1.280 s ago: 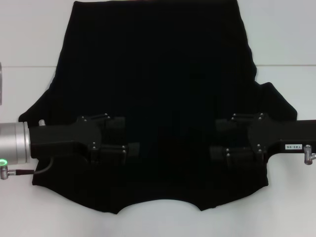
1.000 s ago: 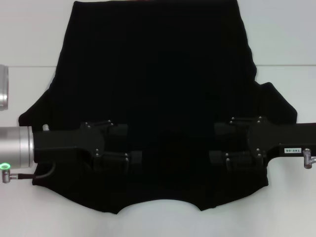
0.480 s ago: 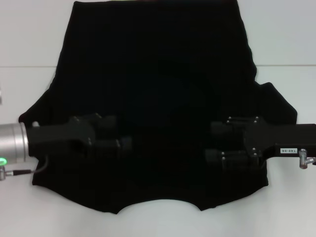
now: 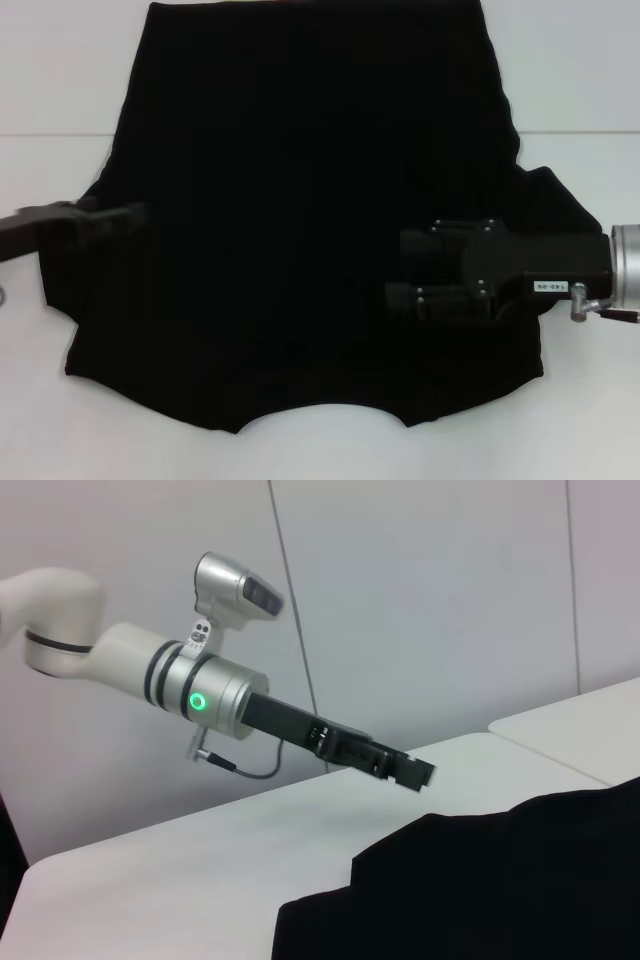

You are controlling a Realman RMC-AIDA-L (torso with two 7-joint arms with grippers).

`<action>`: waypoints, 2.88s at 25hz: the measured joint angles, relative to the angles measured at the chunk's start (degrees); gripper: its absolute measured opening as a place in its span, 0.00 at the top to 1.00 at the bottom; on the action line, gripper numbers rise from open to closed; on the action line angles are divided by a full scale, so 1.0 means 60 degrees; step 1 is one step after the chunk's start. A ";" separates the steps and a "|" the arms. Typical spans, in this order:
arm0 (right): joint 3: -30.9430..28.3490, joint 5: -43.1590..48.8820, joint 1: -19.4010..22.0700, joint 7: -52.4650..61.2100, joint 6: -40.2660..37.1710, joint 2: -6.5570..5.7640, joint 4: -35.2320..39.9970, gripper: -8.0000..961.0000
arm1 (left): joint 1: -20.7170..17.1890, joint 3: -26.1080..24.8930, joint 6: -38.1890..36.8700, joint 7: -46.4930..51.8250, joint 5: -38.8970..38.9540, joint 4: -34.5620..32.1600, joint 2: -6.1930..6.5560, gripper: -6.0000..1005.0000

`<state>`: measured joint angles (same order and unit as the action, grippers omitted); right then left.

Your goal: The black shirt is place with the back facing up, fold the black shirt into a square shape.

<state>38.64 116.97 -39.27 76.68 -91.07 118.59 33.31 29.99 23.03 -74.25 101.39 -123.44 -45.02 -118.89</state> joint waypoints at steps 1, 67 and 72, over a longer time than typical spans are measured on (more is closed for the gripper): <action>0.0015 -0.0001 -0.0042 0.0023 0.0049 0.0020 -0.0001 0.14 | -0.0047 -0.0019 0.0202 0.0280 -0.0053 -0.0116 0.0003 0.08; -0.0037 -0.0201 -0.0354 0.0066 0.0384 0.0125 0.0012 0.14 | 0.0592 0.0683 0.2691 0.3726 -0.3450 0.0069 -0.0053 0.09; -0.0040 -0.0246 -0.0354 0.0066 0.0383 0.0112 0.0041 0.14 | 0.0597 0.0798 0.2696 0.3745 -0.3451 0.0075 -0.0048 0.14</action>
<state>38.41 115.50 -41.40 77.08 -88.77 119.27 33.56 33.58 27.82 -58.08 123.86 -144.15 -44.57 -119.18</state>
